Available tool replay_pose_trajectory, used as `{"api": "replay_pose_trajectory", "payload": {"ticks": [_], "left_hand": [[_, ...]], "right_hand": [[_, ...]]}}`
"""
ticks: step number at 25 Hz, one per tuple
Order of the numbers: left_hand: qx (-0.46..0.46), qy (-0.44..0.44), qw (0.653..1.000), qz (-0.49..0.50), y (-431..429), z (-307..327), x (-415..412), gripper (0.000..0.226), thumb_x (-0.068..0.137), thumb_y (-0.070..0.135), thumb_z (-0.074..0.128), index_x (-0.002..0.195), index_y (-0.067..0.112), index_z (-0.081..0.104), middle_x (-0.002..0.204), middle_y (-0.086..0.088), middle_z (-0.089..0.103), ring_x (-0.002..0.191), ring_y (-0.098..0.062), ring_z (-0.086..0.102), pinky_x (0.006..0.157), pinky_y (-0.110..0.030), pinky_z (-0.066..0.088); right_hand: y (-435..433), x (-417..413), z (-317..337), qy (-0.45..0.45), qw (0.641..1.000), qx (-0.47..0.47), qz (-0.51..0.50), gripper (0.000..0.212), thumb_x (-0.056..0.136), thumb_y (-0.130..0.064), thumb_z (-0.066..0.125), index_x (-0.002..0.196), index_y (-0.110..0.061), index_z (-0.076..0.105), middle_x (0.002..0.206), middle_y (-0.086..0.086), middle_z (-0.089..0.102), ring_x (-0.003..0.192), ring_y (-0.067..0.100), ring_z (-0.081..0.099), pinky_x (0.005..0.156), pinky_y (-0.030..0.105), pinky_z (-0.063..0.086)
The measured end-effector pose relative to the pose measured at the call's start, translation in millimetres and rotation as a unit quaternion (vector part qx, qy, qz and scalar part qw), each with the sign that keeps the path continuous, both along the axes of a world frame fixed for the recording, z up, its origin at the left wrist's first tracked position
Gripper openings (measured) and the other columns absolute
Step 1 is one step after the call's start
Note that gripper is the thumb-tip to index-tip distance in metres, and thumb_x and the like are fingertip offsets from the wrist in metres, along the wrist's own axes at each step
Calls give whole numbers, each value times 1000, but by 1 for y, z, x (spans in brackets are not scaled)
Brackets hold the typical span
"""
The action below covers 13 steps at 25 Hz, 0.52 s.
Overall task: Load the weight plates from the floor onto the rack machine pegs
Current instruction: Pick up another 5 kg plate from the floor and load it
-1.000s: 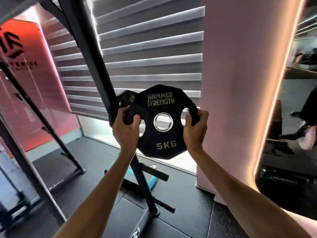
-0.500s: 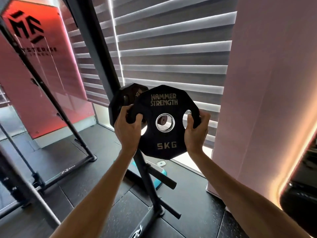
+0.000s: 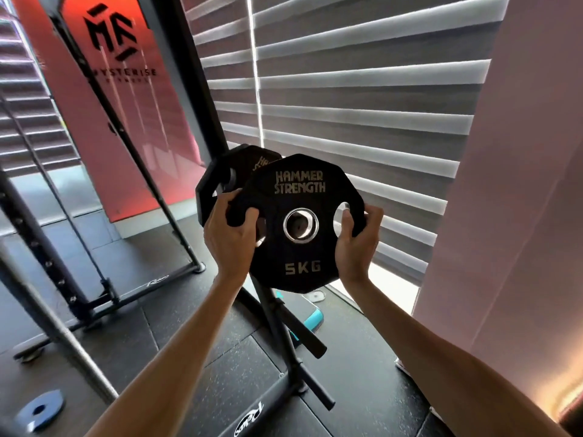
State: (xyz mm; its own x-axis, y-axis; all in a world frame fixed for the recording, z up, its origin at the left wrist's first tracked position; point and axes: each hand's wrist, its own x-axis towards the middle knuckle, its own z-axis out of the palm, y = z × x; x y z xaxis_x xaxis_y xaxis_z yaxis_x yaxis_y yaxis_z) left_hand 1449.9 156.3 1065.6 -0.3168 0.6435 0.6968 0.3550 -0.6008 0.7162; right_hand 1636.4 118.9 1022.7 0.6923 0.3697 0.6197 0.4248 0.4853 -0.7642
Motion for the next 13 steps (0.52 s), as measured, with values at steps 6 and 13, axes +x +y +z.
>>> {"api": "replay_pose_trajectory", "payload": {"ticks": [6, 13], "left_hand": [[22, 11, 998, 56, -5, -9, 5, 27, 77, 22, 63, 104, 20, 65, 82, 3, 69, 76, -15, 63, 71, -35, 54], [81, 107, 985, 109, -14, -14, 10, 31, 81, 17, 59, 111, 9, 61, 91, -3, 67, 77, -16, 61, 68, -20, 47]], "right_hand": [[23, 10, -11, -20, 999, -15, 47, 21, 101, -25, 54, 116, -19, 41, 103, -4, 64, 92, 8, 66, 79, 34, 59], [49, 12, -22, -26, 987, -60, 147, 27, 105, -19, 43, 131, -14, 39, 111, -8, 63, 97, 4, 64, 80, 26, 56]]}}
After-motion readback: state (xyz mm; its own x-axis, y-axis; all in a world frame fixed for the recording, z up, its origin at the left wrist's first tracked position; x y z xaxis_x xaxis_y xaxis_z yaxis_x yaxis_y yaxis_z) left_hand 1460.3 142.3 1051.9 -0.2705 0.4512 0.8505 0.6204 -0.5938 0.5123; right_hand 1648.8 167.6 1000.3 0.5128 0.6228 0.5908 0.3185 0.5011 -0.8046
